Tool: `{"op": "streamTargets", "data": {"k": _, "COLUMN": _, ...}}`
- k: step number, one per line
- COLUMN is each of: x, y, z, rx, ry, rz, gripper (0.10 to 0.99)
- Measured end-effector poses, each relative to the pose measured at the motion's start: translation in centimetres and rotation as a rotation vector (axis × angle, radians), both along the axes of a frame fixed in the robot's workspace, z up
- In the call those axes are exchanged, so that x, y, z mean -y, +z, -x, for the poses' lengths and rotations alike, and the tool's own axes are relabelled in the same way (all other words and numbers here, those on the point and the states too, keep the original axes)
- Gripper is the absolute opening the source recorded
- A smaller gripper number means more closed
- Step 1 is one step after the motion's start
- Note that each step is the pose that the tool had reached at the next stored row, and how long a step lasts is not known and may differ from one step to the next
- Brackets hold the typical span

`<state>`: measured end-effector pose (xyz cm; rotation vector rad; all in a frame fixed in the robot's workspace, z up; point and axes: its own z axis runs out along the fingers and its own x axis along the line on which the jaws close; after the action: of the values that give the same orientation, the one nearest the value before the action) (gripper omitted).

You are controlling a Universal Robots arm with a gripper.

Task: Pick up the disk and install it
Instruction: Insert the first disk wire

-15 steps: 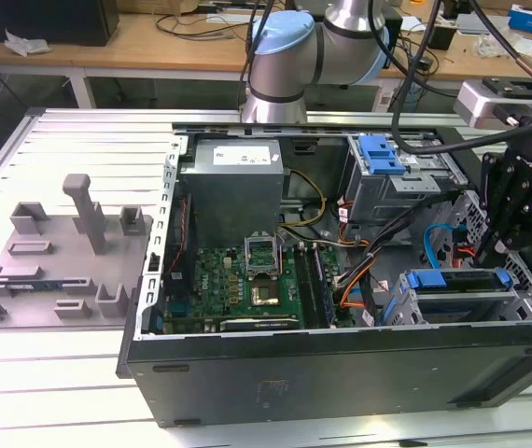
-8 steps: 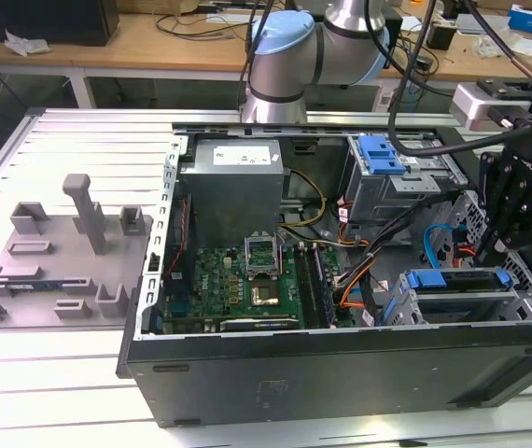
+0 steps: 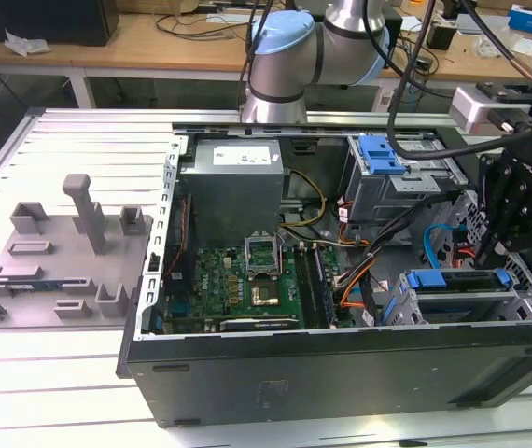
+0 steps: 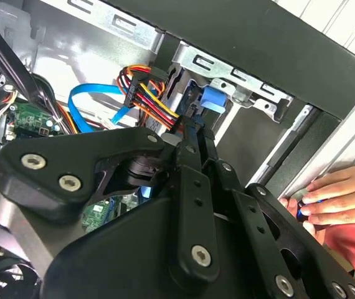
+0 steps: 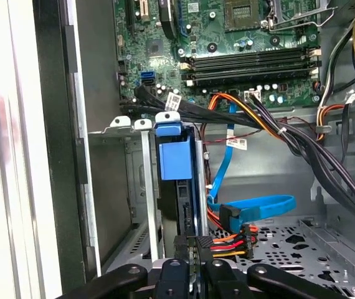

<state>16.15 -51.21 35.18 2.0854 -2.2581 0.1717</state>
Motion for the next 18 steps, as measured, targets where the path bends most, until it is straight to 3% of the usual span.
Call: {"op": "streamTargets", "data": {"k": 18, "x": -0.4, "y": -0.12, "z": -0.09, "rx": 0.0006, "ry": -0.049, "rz": 0.012, "gripper": 0.169}}
